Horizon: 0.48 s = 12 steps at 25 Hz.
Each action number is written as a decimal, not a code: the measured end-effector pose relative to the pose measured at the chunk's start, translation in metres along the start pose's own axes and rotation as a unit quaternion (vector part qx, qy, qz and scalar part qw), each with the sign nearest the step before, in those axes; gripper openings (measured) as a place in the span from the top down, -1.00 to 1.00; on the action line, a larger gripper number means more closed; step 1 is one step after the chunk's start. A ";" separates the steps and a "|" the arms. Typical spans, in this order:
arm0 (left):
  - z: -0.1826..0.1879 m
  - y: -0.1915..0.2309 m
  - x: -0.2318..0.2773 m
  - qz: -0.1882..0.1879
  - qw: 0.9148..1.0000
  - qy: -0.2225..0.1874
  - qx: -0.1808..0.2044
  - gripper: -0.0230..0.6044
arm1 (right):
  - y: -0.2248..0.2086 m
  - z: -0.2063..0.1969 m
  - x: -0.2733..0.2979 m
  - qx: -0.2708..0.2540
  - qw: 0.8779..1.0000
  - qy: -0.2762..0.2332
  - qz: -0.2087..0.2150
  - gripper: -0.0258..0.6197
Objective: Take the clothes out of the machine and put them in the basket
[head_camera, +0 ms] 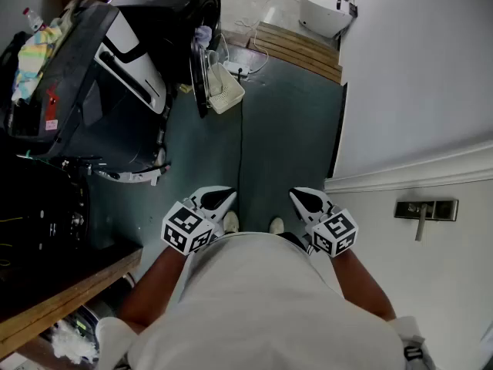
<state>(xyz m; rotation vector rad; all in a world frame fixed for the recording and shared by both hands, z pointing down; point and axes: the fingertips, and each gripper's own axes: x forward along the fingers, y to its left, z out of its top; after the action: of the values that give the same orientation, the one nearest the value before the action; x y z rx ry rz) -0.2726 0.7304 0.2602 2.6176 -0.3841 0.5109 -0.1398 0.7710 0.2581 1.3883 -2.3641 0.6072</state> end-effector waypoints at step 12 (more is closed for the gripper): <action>-0.005 0.020 0.003 -0.012 1.000 0.009 -0.002 0.93 | -0.006 0.007 0.017 0.003 1.000 0.007 -0.010 0.91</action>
<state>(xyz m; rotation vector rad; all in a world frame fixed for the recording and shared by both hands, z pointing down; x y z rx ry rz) -0.2782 0.7151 0.2728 2.6086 -0.3474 0.5246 -0.1427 0.7518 0.2617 1.4048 -2.3366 0.6177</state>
